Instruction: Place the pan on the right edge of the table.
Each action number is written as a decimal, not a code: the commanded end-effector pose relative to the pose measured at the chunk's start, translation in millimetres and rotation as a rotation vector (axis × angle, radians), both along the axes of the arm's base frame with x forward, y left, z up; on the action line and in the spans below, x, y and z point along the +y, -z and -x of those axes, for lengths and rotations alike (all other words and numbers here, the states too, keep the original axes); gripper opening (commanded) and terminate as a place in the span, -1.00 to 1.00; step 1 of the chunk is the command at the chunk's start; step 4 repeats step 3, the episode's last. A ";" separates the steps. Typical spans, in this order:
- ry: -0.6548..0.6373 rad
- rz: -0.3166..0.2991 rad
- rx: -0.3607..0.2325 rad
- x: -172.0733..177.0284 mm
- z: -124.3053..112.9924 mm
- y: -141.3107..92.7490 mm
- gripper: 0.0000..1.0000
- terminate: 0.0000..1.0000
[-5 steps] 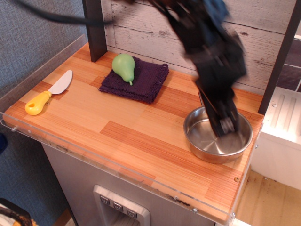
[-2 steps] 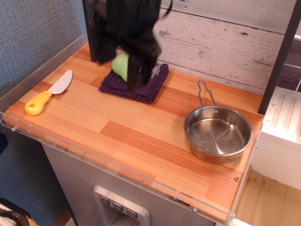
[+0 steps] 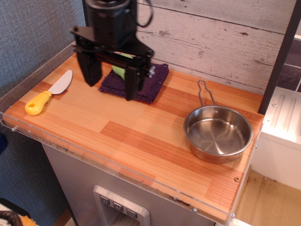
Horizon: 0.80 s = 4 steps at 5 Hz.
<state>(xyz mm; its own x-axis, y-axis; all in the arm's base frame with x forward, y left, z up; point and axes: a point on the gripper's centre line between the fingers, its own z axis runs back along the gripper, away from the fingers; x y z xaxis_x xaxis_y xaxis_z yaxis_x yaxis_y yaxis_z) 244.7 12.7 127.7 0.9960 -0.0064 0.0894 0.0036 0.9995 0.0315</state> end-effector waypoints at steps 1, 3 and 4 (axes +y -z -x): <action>0.095 0.052 -0.060 -5.0 1.9 -7.8 1.00 -1.00; 0.095 0.052 -0.060 -5.0 1.9 -7.8 1.00 1.00; 0.095 0.052 -0.060 -5.0 1.9 -7.8 1.00 1.00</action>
